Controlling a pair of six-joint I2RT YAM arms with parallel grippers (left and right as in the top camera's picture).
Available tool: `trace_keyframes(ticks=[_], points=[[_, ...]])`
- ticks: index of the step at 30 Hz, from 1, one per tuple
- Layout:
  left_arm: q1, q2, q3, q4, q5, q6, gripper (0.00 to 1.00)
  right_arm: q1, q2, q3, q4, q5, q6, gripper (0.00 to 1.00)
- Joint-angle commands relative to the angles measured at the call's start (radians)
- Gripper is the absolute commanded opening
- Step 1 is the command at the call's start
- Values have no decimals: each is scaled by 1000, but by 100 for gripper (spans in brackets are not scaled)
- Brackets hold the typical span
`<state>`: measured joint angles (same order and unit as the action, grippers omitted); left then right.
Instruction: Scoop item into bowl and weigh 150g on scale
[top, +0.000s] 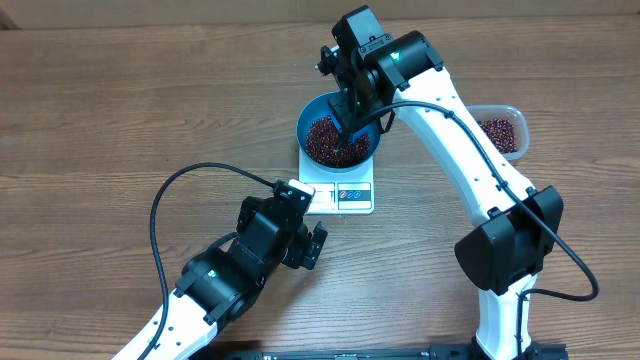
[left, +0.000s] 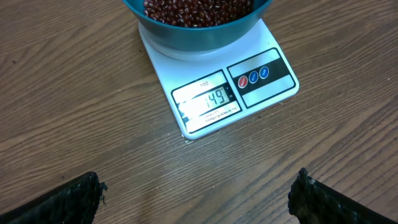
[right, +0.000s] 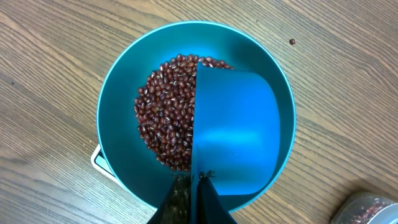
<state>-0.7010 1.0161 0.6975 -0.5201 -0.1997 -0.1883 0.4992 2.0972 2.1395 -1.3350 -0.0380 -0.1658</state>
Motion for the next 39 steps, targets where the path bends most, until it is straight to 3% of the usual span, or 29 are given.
trace_keyframes(ticks=[1, 39], points=[[-6, 5, -7, 0, -17, -18, 100, -2, -50, 34, 2, -8, -8, 4], [-6, 5, -7, 0, -17, -18, 100, 15, -50, 34, 1, 52, -23, 4]])
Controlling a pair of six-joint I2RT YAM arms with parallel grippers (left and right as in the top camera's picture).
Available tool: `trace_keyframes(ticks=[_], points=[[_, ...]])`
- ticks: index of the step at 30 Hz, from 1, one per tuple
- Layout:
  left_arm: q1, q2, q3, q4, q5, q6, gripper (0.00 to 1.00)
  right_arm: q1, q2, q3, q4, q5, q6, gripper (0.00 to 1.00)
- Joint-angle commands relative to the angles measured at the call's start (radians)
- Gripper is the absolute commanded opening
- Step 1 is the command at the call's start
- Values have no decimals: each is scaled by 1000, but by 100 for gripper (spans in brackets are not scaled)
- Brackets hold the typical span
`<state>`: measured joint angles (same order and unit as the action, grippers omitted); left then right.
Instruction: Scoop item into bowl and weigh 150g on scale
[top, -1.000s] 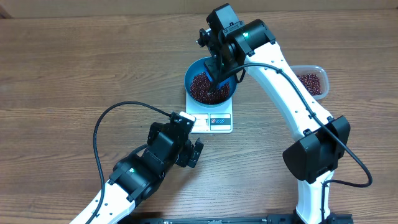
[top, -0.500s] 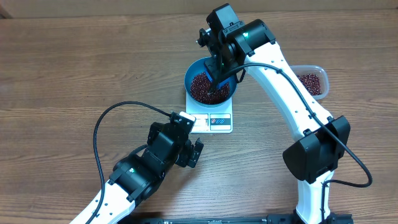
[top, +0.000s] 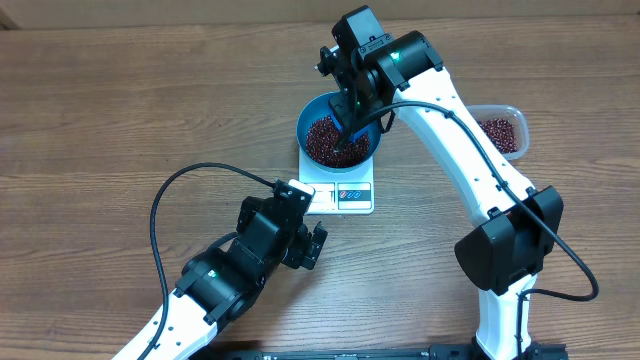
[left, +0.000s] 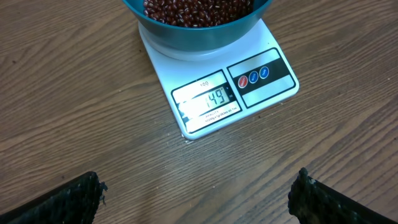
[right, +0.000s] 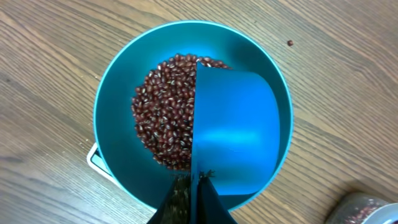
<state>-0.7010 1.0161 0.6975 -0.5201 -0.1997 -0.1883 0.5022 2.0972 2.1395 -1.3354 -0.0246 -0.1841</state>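
Note:
A blue bowl (top: 338, 138) of red beans (right: 165, 118) stands on the white scale (left: 217, 93), whose display (left: 208, 99) reads 149. My right gripper (right: 194, 180) is shut on the blue scoop (right: 236, 134), held on its side over the bowl with no beans showing in it. My left gripper (left: 198, 193) hangs open above bare table in front of the scale, nothing between its fingers.
A clear tub of red beans (top: 500, 132) sits to the right of the scale, partly behind the right arm. A single loose bean (right: 289, 43) lies on the table beyond the bowl.
The bowl sits very slightly further left in the right wrist view, so that gripper has shifted a touch. The scale still reads 149 and the left arm is still.

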Motion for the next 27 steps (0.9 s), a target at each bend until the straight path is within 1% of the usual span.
trace_keyframes(ticks=[1, 14, 27], points=[[-6, 5, -7, 0, -17, -18, 100, 13, -50, 34, 2, 43, -4, 4], [-6, 5, -7, 0, -17, -18, 99, 13, -50, 34, 1, 38, -4, 4], [-6, 5, -7, 0, -17, -18, 100, -33, -53, 34, -1, -124, -9, 4]])
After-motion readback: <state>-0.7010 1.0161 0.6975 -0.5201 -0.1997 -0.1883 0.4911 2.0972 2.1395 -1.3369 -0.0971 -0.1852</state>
